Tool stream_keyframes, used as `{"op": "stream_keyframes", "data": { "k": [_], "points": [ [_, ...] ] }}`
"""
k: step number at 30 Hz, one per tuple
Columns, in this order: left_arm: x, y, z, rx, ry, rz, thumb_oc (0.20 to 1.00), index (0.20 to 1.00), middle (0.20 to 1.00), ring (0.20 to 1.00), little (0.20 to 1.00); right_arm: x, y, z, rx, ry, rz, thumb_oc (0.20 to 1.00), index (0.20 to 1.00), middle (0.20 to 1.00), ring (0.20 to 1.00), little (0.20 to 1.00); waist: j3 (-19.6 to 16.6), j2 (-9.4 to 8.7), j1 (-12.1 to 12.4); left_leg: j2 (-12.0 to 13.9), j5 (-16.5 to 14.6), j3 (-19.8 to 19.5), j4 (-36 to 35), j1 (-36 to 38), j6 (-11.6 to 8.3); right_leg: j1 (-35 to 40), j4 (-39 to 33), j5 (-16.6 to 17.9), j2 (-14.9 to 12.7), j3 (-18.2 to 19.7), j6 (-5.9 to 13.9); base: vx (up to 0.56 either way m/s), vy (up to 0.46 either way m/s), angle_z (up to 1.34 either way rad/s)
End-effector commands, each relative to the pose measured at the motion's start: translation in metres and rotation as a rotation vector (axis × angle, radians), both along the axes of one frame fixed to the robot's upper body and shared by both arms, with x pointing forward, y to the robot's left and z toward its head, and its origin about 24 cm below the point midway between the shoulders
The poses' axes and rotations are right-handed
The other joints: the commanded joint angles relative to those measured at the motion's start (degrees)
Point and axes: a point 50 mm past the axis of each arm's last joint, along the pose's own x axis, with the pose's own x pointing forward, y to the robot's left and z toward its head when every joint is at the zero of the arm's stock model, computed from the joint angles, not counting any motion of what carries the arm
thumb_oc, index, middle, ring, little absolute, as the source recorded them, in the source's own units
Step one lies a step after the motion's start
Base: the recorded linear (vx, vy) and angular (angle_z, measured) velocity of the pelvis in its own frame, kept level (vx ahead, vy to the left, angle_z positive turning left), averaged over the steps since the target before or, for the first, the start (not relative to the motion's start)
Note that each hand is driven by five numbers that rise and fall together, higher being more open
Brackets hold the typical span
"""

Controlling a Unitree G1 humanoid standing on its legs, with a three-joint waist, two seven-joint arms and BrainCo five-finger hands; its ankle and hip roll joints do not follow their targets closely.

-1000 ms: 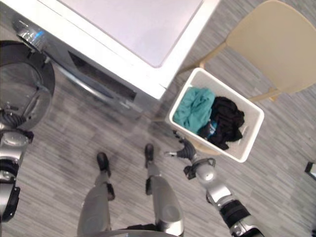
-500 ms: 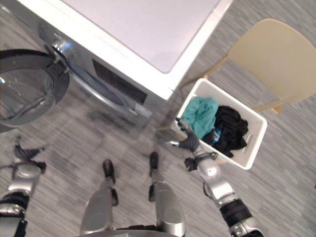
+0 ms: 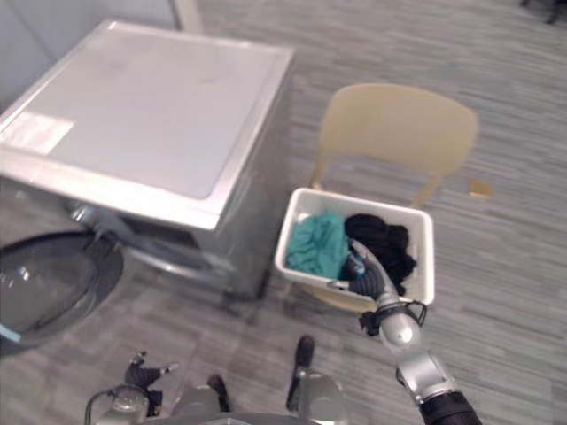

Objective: Grab the laundry basket,head to the washer,open it,put in the laundry and shut it.

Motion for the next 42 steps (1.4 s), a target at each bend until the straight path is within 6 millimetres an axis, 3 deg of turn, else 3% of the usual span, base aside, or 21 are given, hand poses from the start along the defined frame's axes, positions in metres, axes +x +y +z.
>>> {"op": "stream_keyframes", "data": {
  "k": [1, 3, 4, 7, 16, 23, 26, 32, 36, 37, 38, 42],
  "points": [
    [0.016, -0.002, 0.005, 0.017, -0.035, -0.091, 1.0, 1.0, 1.0, 1.0, 1.0, 0.018, 0.008, 0.022, -0.107, -0.117, 0.068, 1.0, 1.0, 1.0, 1.0, 1.0, 1.03, -2.87, 0.51, -6.96, -7.08, -7.81, 0.82, -6.42, 0.97, 2.88, 0.37, -10.73, 0.63, 2.89, 4.3, 0.06, -0.025, -0.71],
    [0.013, -0.005, 0.002, 0.01, -0.018, -0.108, 1.0, 1.0, 1.0, 1.0, 1.0, 0.023, 0.012, 0.018, -0.15, -0.101, 0.097, 1.0, 1.0, 1.0, 1.0, 1.0, 1.2, -2.49, 1.17, -8.03, -5.8, -11.41, -2.22, -7.89, 0.82, 3.21, 0.7, -11.07, 1.08, 4.46, 4.42, 0.1, 0.026, -0.54],
    [0.01, -0.006, 0.001, 0.007, -0.009, -0.113, 1.0, 1.0, 1.0, 1.0, 1.0, 0.026, 0.015, 0.014, -0.172, -0.082, 0.113, 1.0, 1.0, 1.0, 1.0, 1.0, 1.51, -1.9, 1.97, -9.74, -4.12, -15.02, -4.75, -9.09, 0.52, 3.41, 1.02, -11.35, 1.85, 5.82, 4.41, 0.09, 0.043, -0.43],
    [0.004, -0.005, -0.002, 0.01, 0.012, -0.114, 1.0, 1.0, 1.0, 1.0, 1.0, 0.032, 0.014, 0.011, -0.209, -0.068, 0.11, 1.0, 1.0, 1.0, 1.0, 1.0, 1.76, -0.86, 2.61, -10.6, -2.72, -16.9, -7.15, -9.34, 0.22, 3.62, 1.51, -12.12, 2.97, 7.77, 4.3, 0.08, 0.069, -0.61],
    [0.005, 0.006, 0.001, 0.06, 0.014, -0.143, 1.0, 1.0, 1.0, 1.0, 1.0, 0.06, 0.014, 0.005, -0.393, -0.044, 0.09, 1.0, 1.0, 1.0, 1.0, 1.0, 2.05, -0.22, 4.24, -11.42, -2.2, -16.26, -10.64, -8.8, 2.08, 0.52, 2.82, -11.38, 1.9, 9.75, 5.14, 0.05, 0.12, -0.33],
    [0.029, 0.009, 0.014, 0.066, -0.104, -0.122, 1.0, 1.0, 1.0, 1.0, 1.0, 0.1, 0.002, 0.025, -0.552, -0.072, -0.022, 1.0, 1.0, 1.0, 1.0, 1.0, 5.22, 0.87, 7.35, -12.5, 0.02, -16.94, -12.37, -14.05, 2.74, -6.47, 3.39, -8.82, 1.01, 10.04, 5.9, -0.06, 0.069, 0.12],
    [0.035, 0.008, 0.017, 0.066, -0.136, -0.12, 1.0, 1.0, 1.0, 1.0, 1.0, 0.12, -0.007, 0.044, -0.615, -0.087, -0.083, 1.0, 1.0, 1.0, 1.0, 1.0, 7.22, 1.59, 9.12, -12.92, 1.4, -17.62, -13.09, -16.84, 2.7, -9.37, 2.84, -7.29, 0.95, 9.99, 6.22, -0.06, 0.034, 0.15],
    [0.05, 0.002, 0.023, 0.047, -0.193, -0.121, 1.0, 1.0, 1.0, 1.0, 1.0, 0.133, -0.018, 0.061, -0.697, -0.072, -0.127, 1.0, 1.0, 1.0, 1.0, 1.0, 9.21, 2.59, 11.04, -13.28, 3.78, -18.62, -14.88, -19.64, 2.42, -12.13, 1.95, -6.27, 0.93, 9.39, 6.44, -0.06, -0.008, 0.09],
    [0.059, -0.003, 0.026, 0.044, -0.208, -0.146, 1.0, 1.0, 1.0, 1.0, 1.0, 0.134, -0.009, 0.056, -0.73, -0.044, -0.062, 1.0, 1.0, 1.0, 1.0, 1.0, 9.78, 2.95, 11.64, -13.41, 5.1, -19.62, -16.59, -19.83, 1.82, -12.31, 1.44, -6.49, 1.17, 8.57, 6.53, -0.04, -0.045, 0.15],
    [0.06, -0.005, 0.026, 0.041, -0.207, -0.156, 1.0, 1.0, 1.0, 1.0, 1.0, 0.133, -0.005, 0.051, -0.725, -0.03, -0.041, 0.79, 0.79, 0.79, 0.79, 0.79, 9.75, 3.03, 11.66, -13.47, 5.27, -19.95, -17.03, -19.6, 1.71, -12.09, 1.33, -6.63, 1.17, 8.39, 6.56, -0.04, -0.069, 0.09],
    [0.061, -0.008, 0.025, 0.035, -0.198, -0.165, 1.0, 1.0, 1.0, 1.0, 1.0, 0.131, 0.002, 0.046, -0.688, -0.019, -0.011, 0.2, 0.2, 0.2, 0.2, 0.2, 9.59, 2.96, 11.67, -13.52, 5.49, -20.35, -17.48, -19.13, 1.55, -11.57, 1.34, -6.88, 1.17, 7.99, 6.57, -0.03, -0.049, 0.1],
    [0.06, -0.01, 0.023, 0.025, -0.178, -0.17, 1.0, 1.0, 1.0, 1.0, 1.0, 0.122, 0.016, 0.043, -0.552, -0.055, 0.029, 0.2, 0.2, 0.2, 0.2, 0.2, 9.01, 2.68, 10.91, -13.4, 5.32, -20.59, -18.45, -17.35, 1.52, -10.3, 1.58, -7.34, 0.98, 7.23, 6.58, -0.04, -0.031, 0.25]
  ]
}}
